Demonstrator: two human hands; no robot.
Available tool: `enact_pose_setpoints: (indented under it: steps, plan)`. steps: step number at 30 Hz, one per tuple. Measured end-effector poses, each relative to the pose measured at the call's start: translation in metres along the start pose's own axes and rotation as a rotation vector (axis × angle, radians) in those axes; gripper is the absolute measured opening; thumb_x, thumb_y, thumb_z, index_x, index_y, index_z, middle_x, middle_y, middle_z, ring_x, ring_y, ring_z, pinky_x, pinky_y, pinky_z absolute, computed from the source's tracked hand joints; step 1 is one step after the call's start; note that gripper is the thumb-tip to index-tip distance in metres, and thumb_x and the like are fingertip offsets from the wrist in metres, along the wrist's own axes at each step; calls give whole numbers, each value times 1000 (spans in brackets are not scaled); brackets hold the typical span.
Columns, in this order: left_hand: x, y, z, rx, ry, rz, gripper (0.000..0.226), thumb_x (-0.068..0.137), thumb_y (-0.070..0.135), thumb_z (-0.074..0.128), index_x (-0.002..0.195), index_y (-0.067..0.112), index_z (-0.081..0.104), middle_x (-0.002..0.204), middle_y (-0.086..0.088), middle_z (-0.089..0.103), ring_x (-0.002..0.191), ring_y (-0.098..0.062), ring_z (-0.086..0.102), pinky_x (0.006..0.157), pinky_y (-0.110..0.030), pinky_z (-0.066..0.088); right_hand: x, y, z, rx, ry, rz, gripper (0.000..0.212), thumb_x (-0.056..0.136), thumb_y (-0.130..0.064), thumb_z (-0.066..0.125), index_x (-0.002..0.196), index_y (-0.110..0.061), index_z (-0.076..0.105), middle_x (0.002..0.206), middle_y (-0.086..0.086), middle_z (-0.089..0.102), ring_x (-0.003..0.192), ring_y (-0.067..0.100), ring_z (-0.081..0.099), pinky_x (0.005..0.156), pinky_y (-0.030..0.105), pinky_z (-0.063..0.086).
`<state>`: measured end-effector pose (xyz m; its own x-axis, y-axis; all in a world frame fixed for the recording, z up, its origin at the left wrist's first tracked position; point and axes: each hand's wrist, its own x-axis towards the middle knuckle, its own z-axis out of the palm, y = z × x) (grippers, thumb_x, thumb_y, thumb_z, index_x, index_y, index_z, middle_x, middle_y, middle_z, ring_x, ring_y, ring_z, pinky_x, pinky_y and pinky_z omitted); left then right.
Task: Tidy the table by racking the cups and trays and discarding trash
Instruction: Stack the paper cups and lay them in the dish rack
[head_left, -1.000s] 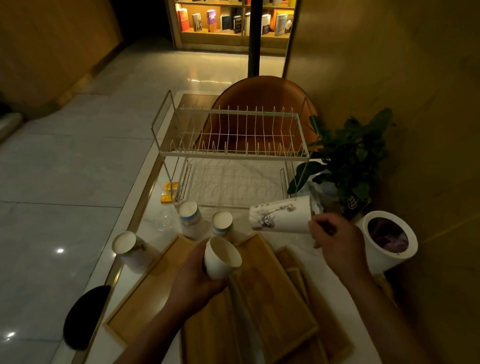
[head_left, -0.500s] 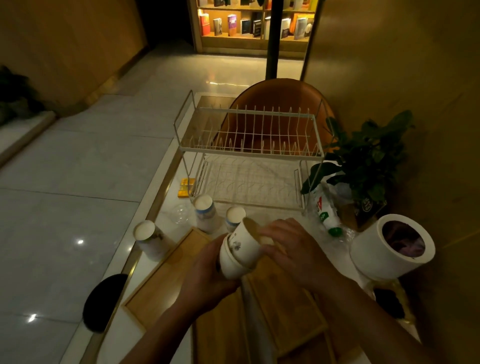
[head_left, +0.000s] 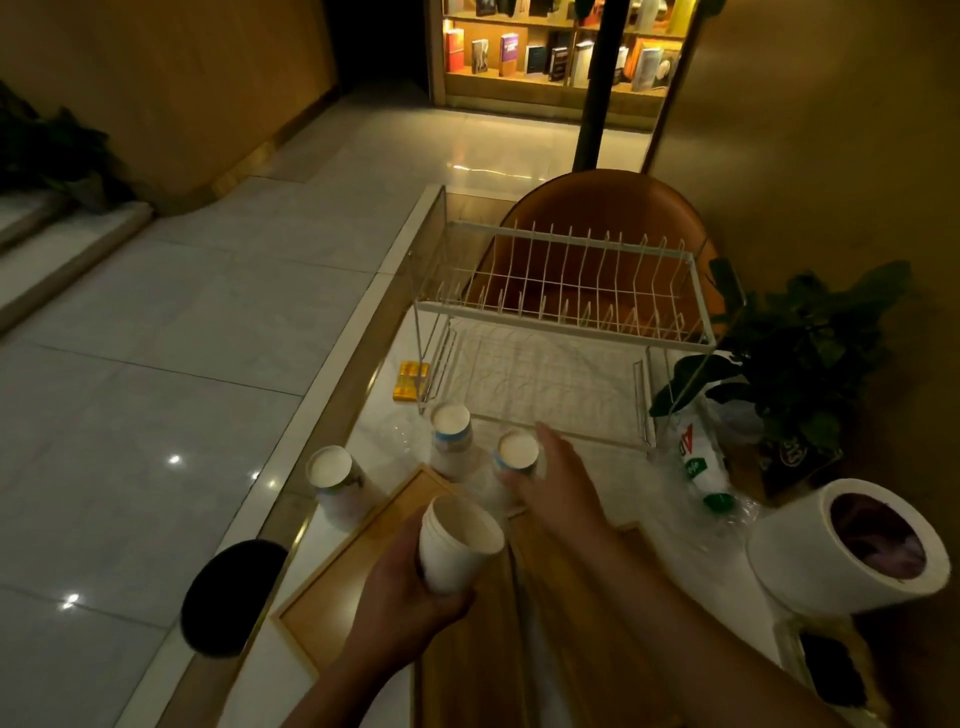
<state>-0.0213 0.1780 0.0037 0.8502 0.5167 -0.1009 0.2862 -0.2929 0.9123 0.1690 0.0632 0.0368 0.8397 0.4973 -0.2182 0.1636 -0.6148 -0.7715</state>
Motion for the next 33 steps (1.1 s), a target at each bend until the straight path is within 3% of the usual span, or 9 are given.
enact_pose_setpoints:
  steps: [2,4,6,8,12,15,22,26,33]
  plan:
    - [0,-5,-11,-18,15,-25,90,59,28,90,131,58,45,118,30,65,106,6,64,77,-25,59,28,6,3,-217,-7,89,104,75,-52,74,153,-23,12,158,5,26,143,28,26,111,43,33]
    - [-3,-10,-23,-42,36,-51,90,57,34,89,129,61,44,120,36,62,109,11,61,81,-21,56,43,14,13,-307,-93,94,109,72,-51,76,154,-24,9,159,5,24,143,29,26,111,44,33]
    - [-4,-14,-34,-61,53,-67,87,57,40,89,124,67,41,120,45,56,110,19,55,79,-10,49,51,22,25,-319,-99,58,98,73,-45,77,151,-22,22,154,6,35,138,27,37,107,40,37]
    - [-4,-19,-43,-71,65,-95,87,60,34,91,123,65,40,118,47,54,109,20,54,77,-11,49,55,26,25,-278,-6,30,82,73,-39,78,142,-22,38,143,6,49,128,25,49,100,36,43]
    - [-2,-33,-53,-96,105,-177,88,61,24,93,128,53,45,113,25,67,103,6,63,77,-22,54,50,16,-3,-127,215,-47,69,67,-39,83,127,-27,50,124,-3,60,111,21,58,84,32,49]
    - [-2,-42,-56,-113,141,-219,90,59,25,94,135,42,48,116,13,69,103,-2,66,77,-23,54,39,-7,-17,8,302,-173,68,65,-43,81,124,-35,49,115,-13,59,100,10,59,71,18,46]
    - [-11,-49,-58,-145,159,-247,86,60,22,93,133,41,51,117,12,70,103,2,66,75,-22,55,66,-59,21,-51,203,-310,74,70,-38,80,134,-29,44,131,-4,52,114,17,53,85,33,50]
    - [-16,-55,-68,-167,183,-274,86,59,22,94,132,38,52,117,6,70,106,-12,68,84,-38,59,88,-54,52,-212,82,-305,76,71,-39,78,137,-24,42,131,1,51,116,23,53,87,35,48]
    - [-20,-57,-84,-171,237,-277,87,62,14,93,107,74,48,110,29,66,97,5,66,73,-24,55,110,-19,78,-318,-34,-147,81,70,-36,79,138,-20,40,135,9,50,121,30,51,90,38,48]
